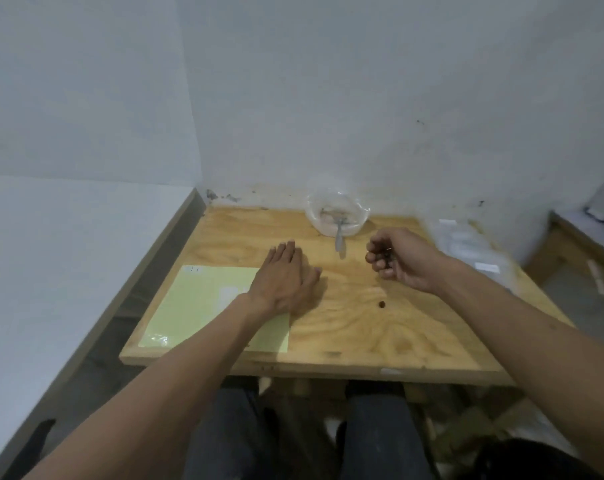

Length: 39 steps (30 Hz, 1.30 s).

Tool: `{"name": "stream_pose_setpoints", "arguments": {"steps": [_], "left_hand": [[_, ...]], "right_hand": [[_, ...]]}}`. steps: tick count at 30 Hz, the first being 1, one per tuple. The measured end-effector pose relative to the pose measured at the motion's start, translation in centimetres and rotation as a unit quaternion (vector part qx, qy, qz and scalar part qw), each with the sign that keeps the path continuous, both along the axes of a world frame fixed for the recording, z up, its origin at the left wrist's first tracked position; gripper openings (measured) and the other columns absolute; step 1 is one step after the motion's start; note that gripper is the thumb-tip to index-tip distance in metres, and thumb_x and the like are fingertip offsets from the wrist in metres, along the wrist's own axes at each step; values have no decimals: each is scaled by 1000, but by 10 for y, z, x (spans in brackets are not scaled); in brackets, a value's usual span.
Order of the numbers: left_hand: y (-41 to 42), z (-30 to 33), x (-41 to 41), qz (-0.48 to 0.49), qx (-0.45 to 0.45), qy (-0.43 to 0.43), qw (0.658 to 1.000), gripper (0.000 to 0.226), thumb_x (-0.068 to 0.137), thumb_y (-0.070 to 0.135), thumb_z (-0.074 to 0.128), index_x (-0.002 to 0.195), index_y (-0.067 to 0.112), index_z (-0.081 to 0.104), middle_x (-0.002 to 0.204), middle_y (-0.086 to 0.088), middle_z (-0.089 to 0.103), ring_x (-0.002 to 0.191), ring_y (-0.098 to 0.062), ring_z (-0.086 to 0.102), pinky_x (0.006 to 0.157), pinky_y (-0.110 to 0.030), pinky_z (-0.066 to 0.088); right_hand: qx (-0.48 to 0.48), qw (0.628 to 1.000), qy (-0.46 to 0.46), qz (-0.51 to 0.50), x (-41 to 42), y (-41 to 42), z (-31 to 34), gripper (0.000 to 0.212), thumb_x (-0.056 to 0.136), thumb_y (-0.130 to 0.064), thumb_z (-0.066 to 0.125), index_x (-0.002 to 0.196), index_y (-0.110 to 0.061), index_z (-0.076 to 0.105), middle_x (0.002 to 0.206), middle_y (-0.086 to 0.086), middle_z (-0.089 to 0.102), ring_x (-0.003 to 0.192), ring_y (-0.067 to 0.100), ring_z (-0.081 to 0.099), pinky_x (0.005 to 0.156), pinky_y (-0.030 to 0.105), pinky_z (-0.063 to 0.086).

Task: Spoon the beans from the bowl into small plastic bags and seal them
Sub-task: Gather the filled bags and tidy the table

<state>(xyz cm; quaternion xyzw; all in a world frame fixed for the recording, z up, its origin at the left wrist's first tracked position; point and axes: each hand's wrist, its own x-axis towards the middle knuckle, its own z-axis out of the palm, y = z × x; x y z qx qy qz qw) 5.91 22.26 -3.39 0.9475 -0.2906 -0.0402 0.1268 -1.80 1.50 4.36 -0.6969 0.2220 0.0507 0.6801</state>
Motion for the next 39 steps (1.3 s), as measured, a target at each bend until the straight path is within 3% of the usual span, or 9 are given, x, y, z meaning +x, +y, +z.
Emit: {"name": "stream_pose_setpoints", "arguments": {"steps": [4, 10, 14, 20, 24, 26, 28, 33, 39], "left_hand": [[-42, -5, -21, 0, 4, 31, 1000, 78, 106, 53, 19, 158, -4, 10, 167, -22, 3, 156, -33, 1, 126, -43, -1], [-54, -17, -24, 7, 35, 39, 999, 84, 103, 59, 13, 158, -4, -1, 167, -22, -8, 155, -32, -9, 126, -44, -5], [-54, -18, -23, 10, 36, 29, 999, 85, 103, 60, 13, 158, -3, 0, 167, -21, -6, 156, -32, -7, 126, -43, -4], [-52, -17, -26, 8, 22, 29, 999, 85, 103, 60, 14, 158, -4, 0, 167, -22, -6, 156, -32, -7, 126, -43, -4], [-49, -15, -34, 16, -56, -59, 997, 69, 103, 46, 34, 147, -8, 39, 155, -27, 37, 146, -38, 32, 123, -44, 21], [-48, -17, -41, -15, -129, -204, 970, 49, 95, 34, 45, 118, -4, 65, 121, -21, 66, 116, -38, 61, 104, -44, 45], [-53, -18, -51, -42, -201, -255, 945, 44, 91, 34, 46, 108, 1, 70, 108, -14, 70, 103, -32, 65, 94, -41, 51], [-108, -5, -89, -168, -212, -188, 944, 65, 93, 53, 44, 132, 3, 59, 135, -14, 59, 126, -29, 54, 109, -38, 41], [-192, -2, -125, -363, -36, -97, 926, 97, 97, 71, 33, 161, 5, 2, 169, -9, -7, 156, -20, -10, 124, -32, -11]], "right_hand": [[-408, 910, -16, 75, -27, -22, -7, 42, 88, -49, 71, 66, -13, 69, 55, -7, 48, 50, 8, 43, 51, 23, 33], [-481, 868, 2, 127, -52, -31, -38, 16, 71, -51, 85, 81, -42, 76, 94, -20, 65, 96, 4, 57, 82, 25, 45], [-450, 887, -25, 103, -54, -29, -43, 9, 74, -44, 85, 78, -41, 78, 78, -27, 65, 87, -1, 60, 67, 15, 40], [-400, 912, 46, 78, -53, -17, -39, 21, 80, -39, 79, 75, -18, 79, 75, -1, 74, 73, 10, 66, 62, 27, 52], [-66, 996, 66, -5, -53, -27, -32, 20, 84, -25, 65, 69, -18, 53, 54, -4, 38, 44, 10, 30, 42, 23, 24], [96, 993, 60, -32, -53, -39, -27, 14, 84, -18, 52, 72, -17, 45, 57, -5, 31, 42, 7, 23, 38, 19, 14], [165, 983, 59, -54, -58, -51, -21, 9, 81, -14, 40, 72, -14, 43, 58, -3, 33, 42, 8, 26, 36, 18, 14], [72, 992, 63, -82, -79, -78, -6, 17, 86, -17, 39, 70, -14, 44, 58, 0, 38, 44, 10, 27, 35, 18, 16], [34, 985, 44, -164, -133, -127, 6, 24, 88, -17, 39, 65, -20, 38, 55, -4, 31, 40, 9, 21, 31, 16, 15]]}}
